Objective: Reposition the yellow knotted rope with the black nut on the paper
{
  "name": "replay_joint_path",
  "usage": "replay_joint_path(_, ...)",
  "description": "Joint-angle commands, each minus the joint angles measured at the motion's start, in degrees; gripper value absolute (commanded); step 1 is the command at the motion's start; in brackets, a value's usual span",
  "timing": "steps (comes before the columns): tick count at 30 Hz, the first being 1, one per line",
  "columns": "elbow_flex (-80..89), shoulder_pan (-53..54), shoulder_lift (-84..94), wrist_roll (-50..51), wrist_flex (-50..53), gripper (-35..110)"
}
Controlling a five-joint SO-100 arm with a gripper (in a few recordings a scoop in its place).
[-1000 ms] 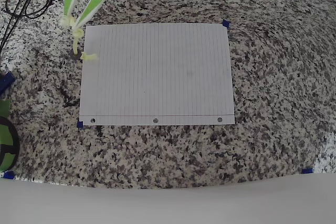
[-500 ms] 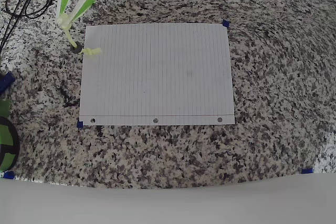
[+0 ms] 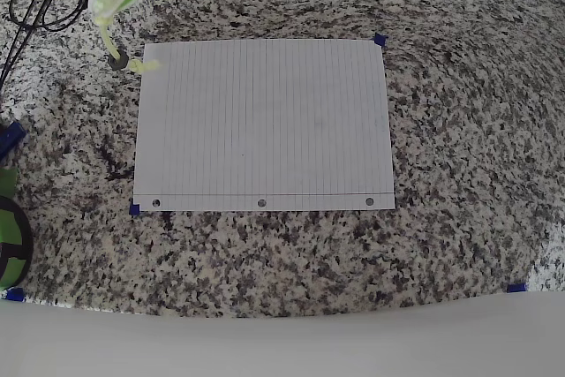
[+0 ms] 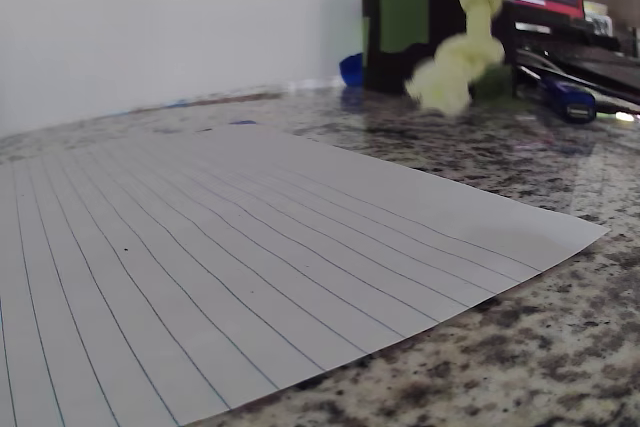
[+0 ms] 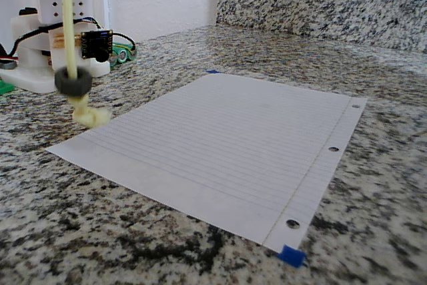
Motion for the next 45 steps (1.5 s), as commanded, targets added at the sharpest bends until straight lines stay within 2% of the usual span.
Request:
replay_joint_path(1,-0.35,-1.49,-8.88,4.92,-3.96,0)
replay_joint_path(6,-0.53,2.37,-18.28,7.73,-15.82,0)
replay_joint_path(11,-0.18,3.87,-15.73,9.58,-13.89,0)
replay_joint_path(14,2.11,-1.49,-10.72,8.88,-9.05,0)
replay_joint_path(28,25.49,-31.90,10.28,8.79,-6.06,0)
replay_joint_path(33,25.58,-37.35,12.22,5.19,-1.58,0)
replay_joint_path(45,25.49,-45.26,14.06,3.78,7.73,0)
